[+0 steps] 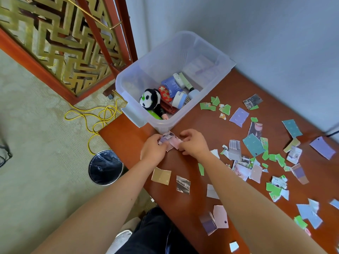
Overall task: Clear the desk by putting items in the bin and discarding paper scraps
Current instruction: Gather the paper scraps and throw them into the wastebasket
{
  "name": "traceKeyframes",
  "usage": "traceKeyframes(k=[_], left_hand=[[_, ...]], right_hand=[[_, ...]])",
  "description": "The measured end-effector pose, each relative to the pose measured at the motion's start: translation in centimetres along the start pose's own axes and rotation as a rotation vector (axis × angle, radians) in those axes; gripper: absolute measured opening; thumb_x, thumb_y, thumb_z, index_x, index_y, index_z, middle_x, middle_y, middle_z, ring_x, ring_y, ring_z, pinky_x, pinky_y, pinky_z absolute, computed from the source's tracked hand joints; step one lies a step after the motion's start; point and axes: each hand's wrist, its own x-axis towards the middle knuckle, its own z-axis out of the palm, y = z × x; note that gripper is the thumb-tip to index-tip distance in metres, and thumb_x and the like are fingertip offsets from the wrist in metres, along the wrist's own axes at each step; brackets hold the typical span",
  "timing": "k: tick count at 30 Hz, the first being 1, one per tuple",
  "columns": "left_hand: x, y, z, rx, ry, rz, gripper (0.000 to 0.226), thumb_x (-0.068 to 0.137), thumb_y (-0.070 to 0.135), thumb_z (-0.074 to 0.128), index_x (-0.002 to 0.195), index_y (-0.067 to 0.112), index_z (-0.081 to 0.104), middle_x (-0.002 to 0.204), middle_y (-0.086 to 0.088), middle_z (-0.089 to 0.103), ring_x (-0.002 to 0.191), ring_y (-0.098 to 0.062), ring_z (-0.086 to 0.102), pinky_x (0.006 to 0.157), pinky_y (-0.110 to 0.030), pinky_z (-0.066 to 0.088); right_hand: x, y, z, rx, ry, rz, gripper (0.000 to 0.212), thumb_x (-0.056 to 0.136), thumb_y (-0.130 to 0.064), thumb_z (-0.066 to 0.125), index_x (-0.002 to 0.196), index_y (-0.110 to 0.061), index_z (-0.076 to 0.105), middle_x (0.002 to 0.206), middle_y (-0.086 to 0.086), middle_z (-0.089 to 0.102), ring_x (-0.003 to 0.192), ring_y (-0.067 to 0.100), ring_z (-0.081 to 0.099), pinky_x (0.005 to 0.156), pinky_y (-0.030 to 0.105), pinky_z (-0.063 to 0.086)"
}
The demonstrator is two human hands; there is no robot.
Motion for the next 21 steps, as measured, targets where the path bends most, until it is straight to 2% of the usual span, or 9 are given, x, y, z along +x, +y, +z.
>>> traceKeyframes(k=[2, 4, 7, 14, 18, 21], left_hand=[[-0.4, 0.2, 0.0, -0.078, 0.003, -0.010, 0.011, 0.094, 0.027, 0.051, 0.096, 0.022, 0.061, 0.094, -0.001, 0.066, 0.086, -0.023, 0.061, 0.067, -0.032, 0.043], [-1.1, 0.7, 0.0, -0.161, -0.002, -0.038, 0.011, 0.095, 0.025, 0.050, 0.089, 0.022, 0.059, 0.091, -0.002, 0.068, 0.085, -0.024, 0.065, 0.072, -0.037, 0.051], [-3.1, 1.5, 0.3, -0.307, -0.039, -0.071, 0.016, 0.097, 0.023, 0.046, 0.088, 0.023, 0.059, 0.084, -0.003, 0.071, 0.081, -0.023, 0.070, 0.078, -0.044, 0.058], [-9.0, 3.2, 0.4, -0.430, -0.016, -0.035, 0.018, 0.100, 0.018, 0.043, 0.103, 0.014, 0.061, 0.083, 0.000, 0.070, 0.076, -0.017, 0.069, 0.073, -0.033, 0.059], [-11.6, 3.4, 0.0, -0.457, -0.016, -0.035, 0.022, 0.099, 0.015, 0.041, 0.105, 0.012, 0.062, 0.085, -0.003, 0.071, 0.078, -0.022, 0.072, 0.070, -0.032, 0.059], [-13.1, 3.6, -0.4, -0.474, -0.003, -0.029, 0.024, 0.098, 0.015, 0.041, 0.105, 0.010, 0.063, 0.085, -0.004, 0.072, 0.076, -0.022, 0.072, 0.065, -0.030, 0.058]], right_hand=[[-0.9, 0.1, 0.0, 0.086, -0.004, 0.013, 0.030, 0.082, 0.003, 0.055, 0.104, -0.014, 0.065, 0.085, 0.010, 0.069, 0.078, 0.029, 0.071, 0.072, 0.044, 0.061], [-2.1, -0.1, -0.2, 0.189, 0.004, 0.027, 0.024, 0.087, 0.001, 0.049, 0.094, -0.015, 0.066, 0.086, 0.016, 0.071, 0.077, 0.027, 0.070, 0.075, 0.045, 0.061], [-4.2, -0.2, -0.8, 0.267, 0.019, 0.021, 0.021, 0.091, -0.001, 0.050, 0.088, -0.016, 0.065, 0.084, 0.012, 0.069, 0.076, 0.024, 0.069, 0.075, 0.043, 0.061], [-9.7, 0.3, -2.7, 0.318, 0.012, -0.029, 0.012, 0.092, -0.008, 0.058, 0.089, -0.017, 0.066, 0.079, 0.000, 0.066, 0.067, 0.012, 0.064, 0.056, 0.025, 0.058], [-12.1, 0.7, -2.9, 0.321, 0.013, -0.057, 0.007, 0.090, -0.010, 0.063, 0.089, -0.017, 0.065, 0.089, 0.006, 0.069, 0.067, 0.014, 0.066, 0.049, 0.021, 0.055], [-13.3, 0.5, -2.6, 0.333, 0.026, -0.070, 0.010, 0.087, -0.014, 0.070, 0.094, -0.016, 0.064, 0.097, 0.004, 0.069, 0.069, 0.015, 0.069, 0.052, 0.023, 0.056]])
